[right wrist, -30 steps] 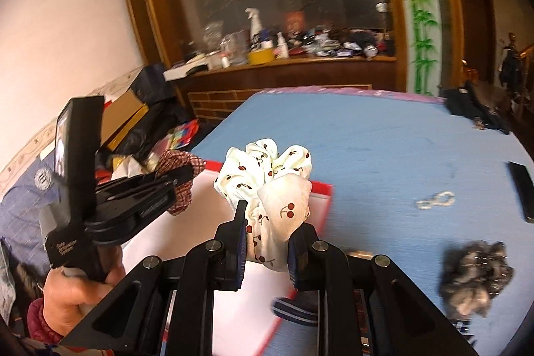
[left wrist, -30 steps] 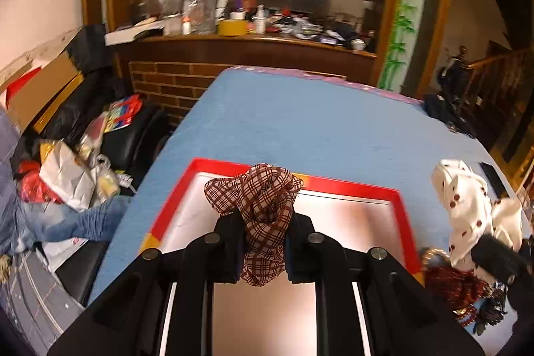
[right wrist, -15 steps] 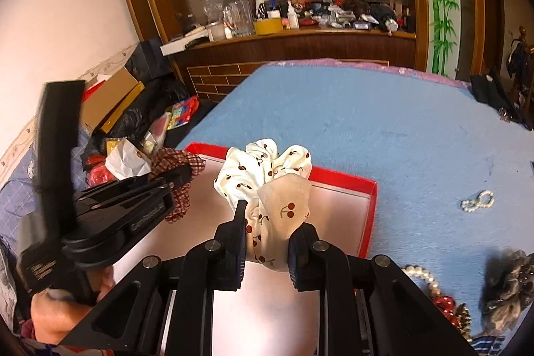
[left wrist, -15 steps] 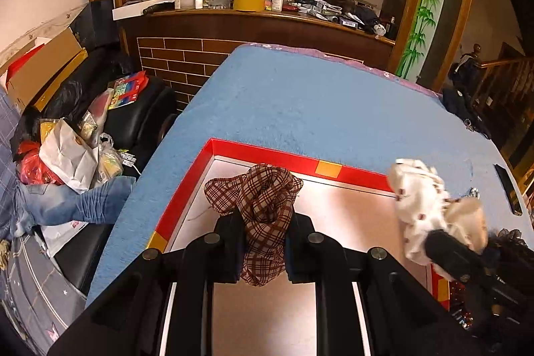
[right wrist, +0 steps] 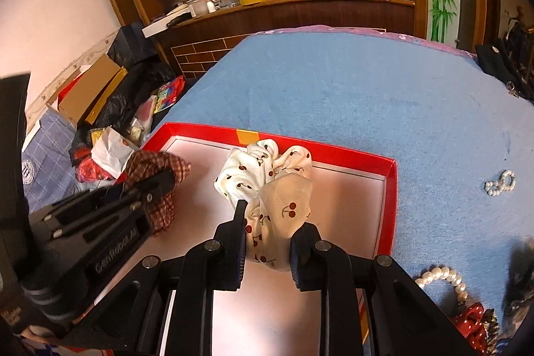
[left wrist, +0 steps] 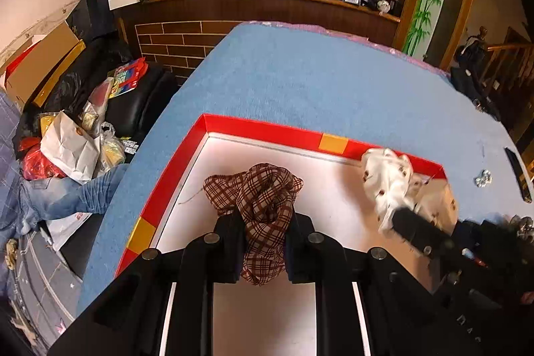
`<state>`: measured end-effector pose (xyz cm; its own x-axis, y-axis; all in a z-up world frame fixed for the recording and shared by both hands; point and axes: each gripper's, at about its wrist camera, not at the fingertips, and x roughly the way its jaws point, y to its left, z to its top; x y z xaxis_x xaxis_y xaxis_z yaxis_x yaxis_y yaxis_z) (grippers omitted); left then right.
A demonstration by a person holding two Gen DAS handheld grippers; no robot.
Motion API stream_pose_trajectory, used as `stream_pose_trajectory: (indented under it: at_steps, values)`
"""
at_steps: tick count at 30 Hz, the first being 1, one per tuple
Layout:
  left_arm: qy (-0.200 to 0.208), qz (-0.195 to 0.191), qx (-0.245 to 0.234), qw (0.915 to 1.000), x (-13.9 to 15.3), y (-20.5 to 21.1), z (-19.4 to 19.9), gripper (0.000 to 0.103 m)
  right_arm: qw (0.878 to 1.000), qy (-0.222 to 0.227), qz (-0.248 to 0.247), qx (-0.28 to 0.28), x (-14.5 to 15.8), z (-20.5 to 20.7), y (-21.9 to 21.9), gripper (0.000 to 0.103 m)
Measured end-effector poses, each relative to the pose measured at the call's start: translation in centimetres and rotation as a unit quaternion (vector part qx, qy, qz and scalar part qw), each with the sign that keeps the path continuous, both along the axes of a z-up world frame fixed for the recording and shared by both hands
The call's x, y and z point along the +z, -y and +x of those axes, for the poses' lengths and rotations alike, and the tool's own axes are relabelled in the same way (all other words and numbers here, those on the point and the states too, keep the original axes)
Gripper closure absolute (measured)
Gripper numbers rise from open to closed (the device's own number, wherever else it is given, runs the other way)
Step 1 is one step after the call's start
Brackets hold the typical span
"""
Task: Organize jewelry
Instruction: 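Carry both held scrunchies over the red-rimmed box with both grippers, then lower both scrunchies into the box and open both grippers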
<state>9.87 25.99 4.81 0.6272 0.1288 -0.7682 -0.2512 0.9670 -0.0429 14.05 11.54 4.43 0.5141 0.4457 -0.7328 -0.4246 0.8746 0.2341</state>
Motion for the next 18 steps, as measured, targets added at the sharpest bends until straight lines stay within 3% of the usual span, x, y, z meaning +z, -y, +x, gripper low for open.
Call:
stream_pose_trajectory:
  at_steps: [8,12,18]
  values:
    - [-0.025,-0.014,0.005,0.9996,-1.1,1.0,-0.8,0.084,1.0,-0.003,-0.013,0.003,-0.1,0.1,0.0,0.077]
    - [-0.017,-0.006,-0.001,0.9998,-0.9,1.8,-0.9,0.082,1.0,-0.003,-0.016,0.001,0.0,0.1,0.1,0.077]
    - [-0.019,-0.027,0.031,0.999,-1.1,-0.1,-0.8,0.08,1.0,-0.009,-0.021,-0.002,-0.2,0.4,0.1,0.077]
